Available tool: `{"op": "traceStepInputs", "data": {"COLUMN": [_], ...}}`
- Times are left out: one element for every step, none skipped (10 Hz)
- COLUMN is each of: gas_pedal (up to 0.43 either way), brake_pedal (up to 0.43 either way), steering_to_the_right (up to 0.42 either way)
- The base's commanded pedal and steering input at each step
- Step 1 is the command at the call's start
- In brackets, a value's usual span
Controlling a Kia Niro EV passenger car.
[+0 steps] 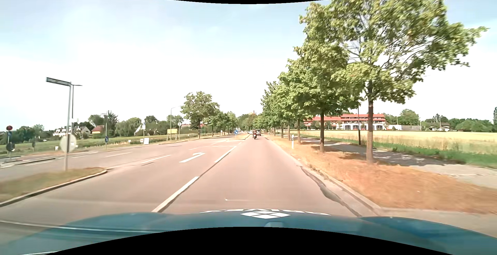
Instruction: Follow the waypoints while adhering to traffic rules and regulations
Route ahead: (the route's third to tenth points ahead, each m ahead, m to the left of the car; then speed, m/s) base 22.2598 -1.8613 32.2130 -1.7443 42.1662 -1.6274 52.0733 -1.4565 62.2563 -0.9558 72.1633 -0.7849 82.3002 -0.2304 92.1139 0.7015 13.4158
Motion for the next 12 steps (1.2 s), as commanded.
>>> {"op": "traceStepInputs", "data": {"gas_pedal": [0.067,0.067,0.067,0.067,0.067,0.067,0.067,0.067,0.067,0.059,0.008,0.0], "brake_pedal": [0.0,0.0,0.0,0.0,0.0,0.0,0.0,0.0,0.0,0.0,0.0,0.0], "steering_to_the_right": [0.004,0.002,0.002,0.002,0.002,0.0,-0.003,-0.005,-0.005,-0.004,-0.004,-0.004]}}
